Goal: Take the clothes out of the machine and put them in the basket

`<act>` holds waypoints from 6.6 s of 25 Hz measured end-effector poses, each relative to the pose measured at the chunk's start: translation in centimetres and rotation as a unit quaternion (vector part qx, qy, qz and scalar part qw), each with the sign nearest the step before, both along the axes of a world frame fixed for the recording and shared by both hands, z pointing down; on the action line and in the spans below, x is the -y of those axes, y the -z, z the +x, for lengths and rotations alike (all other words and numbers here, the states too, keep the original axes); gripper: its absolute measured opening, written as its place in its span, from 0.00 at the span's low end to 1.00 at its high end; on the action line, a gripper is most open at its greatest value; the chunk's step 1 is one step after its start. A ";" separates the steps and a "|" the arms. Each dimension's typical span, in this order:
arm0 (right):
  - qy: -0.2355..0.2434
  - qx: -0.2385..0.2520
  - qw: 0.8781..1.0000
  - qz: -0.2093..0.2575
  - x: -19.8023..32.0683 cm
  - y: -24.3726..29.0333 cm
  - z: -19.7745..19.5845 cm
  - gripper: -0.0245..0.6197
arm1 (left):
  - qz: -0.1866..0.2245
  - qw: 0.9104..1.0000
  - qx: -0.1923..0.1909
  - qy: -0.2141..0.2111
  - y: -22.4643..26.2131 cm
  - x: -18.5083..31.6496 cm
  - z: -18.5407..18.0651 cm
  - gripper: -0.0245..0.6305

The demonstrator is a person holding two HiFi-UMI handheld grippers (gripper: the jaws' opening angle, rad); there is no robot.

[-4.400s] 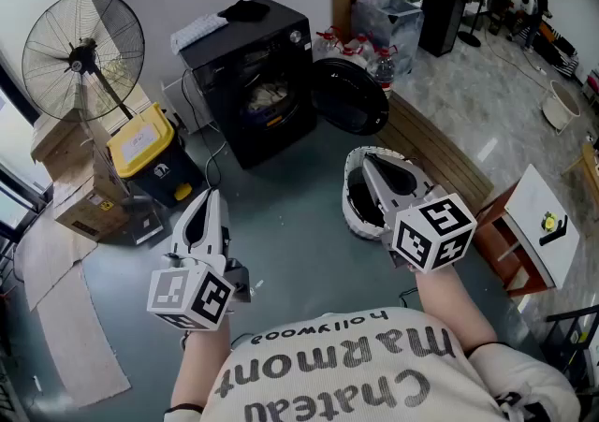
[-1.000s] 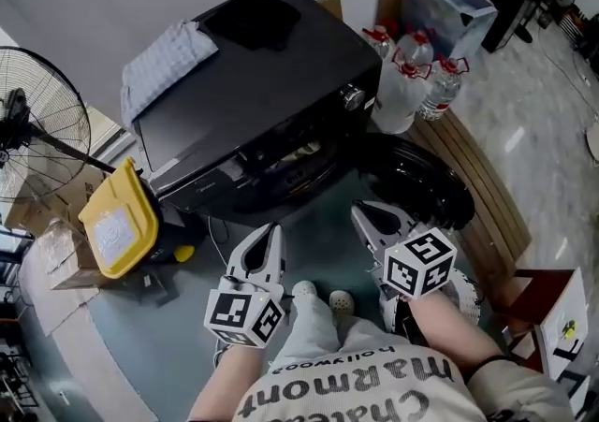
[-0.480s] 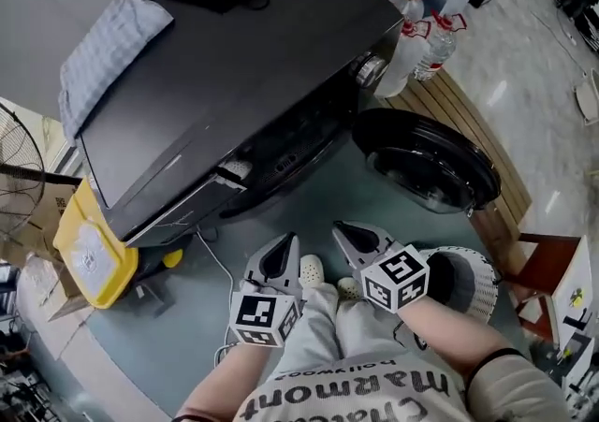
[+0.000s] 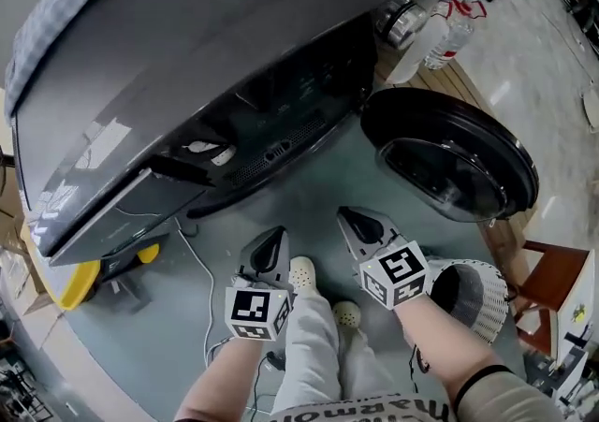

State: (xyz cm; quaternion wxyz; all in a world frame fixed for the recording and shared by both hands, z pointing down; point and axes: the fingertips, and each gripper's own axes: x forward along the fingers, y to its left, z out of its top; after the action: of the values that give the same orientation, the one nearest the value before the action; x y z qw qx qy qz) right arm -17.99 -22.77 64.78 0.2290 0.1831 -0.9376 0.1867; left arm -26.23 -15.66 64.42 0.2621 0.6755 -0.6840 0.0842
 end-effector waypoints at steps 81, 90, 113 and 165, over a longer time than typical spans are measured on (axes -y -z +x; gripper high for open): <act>0.044 0.176 0.959 0.216 7.2 6.4 -4.8 0.09 | 0.202 0.977 0.062 0.002 -4.9 6.0 2.1 0.41; 0.011 0.253 0.919 0.303 5.3 19.2 2.5 0.09 | 0.245 0.968 0.054 -0.025 -0.1 5.0 3.9 0.43; -0.032 0.270 0.900 0.340 5.2 33.3 13.5 0.10 | 0.254 0.939 -0.033 -0.227 9.3 7.2 12.8 0.43; -0.464 0.101 0.822 0.316 -18.5 63.7 55.4 0.10 | 0.208 0.849 -0.148 -0.463 49.7 -5.9 43.8 0.37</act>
State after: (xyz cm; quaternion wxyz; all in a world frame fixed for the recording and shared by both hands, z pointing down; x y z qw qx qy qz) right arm 37.45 -4.28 1.09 -0.0508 0.6389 -0.7674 -0.0181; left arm 17.61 -9.77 14.69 0.1440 0.9570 -0.2470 -0.0496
